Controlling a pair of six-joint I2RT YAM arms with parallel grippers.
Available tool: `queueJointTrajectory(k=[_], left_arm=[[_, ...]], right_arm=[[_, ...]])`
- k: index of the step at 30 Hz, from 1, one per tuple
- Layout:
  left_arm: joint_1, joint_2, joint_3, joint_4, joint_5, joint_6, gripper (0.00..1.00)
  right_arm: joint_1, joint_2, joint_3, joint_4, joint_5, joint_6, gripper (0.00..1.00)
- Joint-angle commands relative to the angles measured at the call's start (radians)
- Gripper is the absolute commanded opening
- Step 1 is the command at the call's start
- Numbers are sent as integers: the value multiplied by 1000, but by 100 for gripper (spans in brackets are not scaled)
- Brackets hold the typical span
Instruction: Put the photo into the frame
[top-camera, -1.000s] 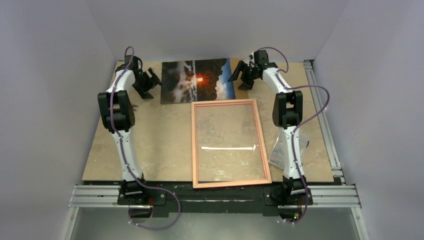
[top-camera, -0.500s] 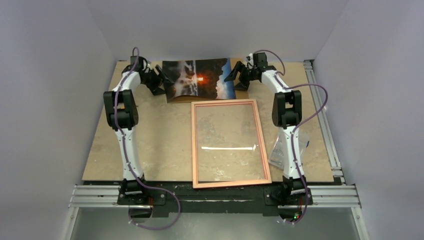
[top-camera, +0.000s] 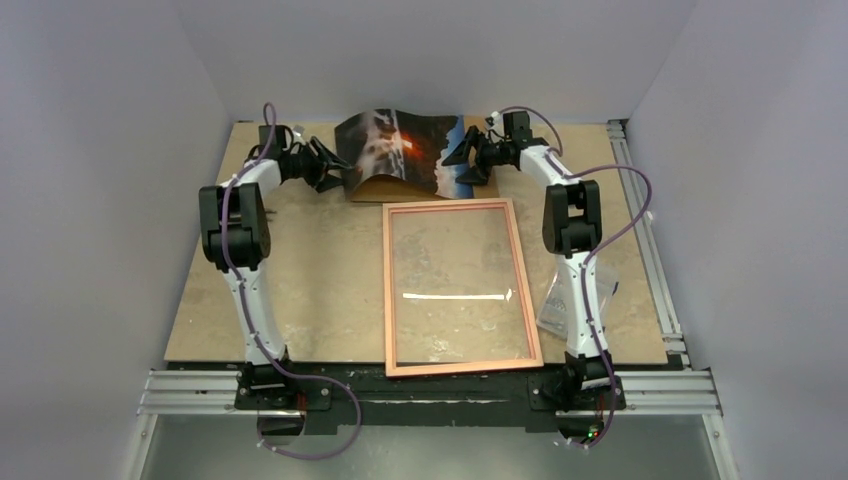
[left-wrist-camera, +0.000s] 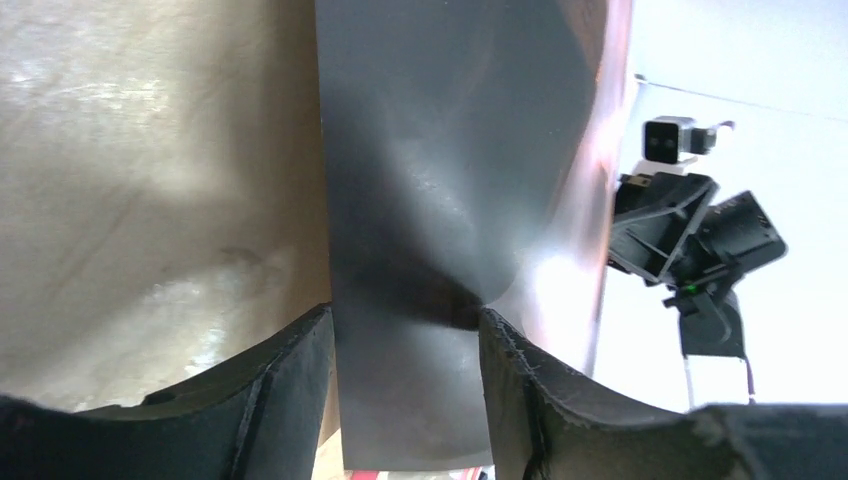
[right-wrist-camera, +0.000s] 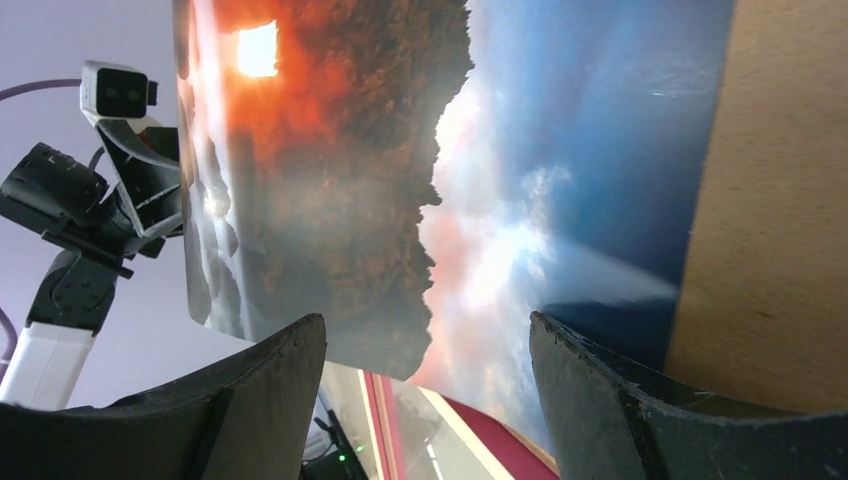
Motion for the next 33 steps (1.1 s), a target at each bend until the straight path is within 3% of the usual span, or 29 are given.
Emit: queueJointTrajectory(k=[1,8,15,19,24,33], left_arm=[[-20,-120,-54,230,148,-97,48],[-64,-252,-173,315,168,-104,45],[-87,-438,-299,185,48,13,43],[-89,-512,-357,149,1,47,25],[-90,-577,-336,-50,-151,144,1],[-158,-706,-414,-80,-141,110,0]], right_arm=[[10,-29,-41,12,-39,-8,74],[8,-100,-101,63,-84,-7,74],[9,-150,-152,72,-93,-22,74],[10,-186,-214,89,-92,-30,74],[9,-228,-260,80,-93,-55,74],[8,-381,-421,77,-69,-109,74]])
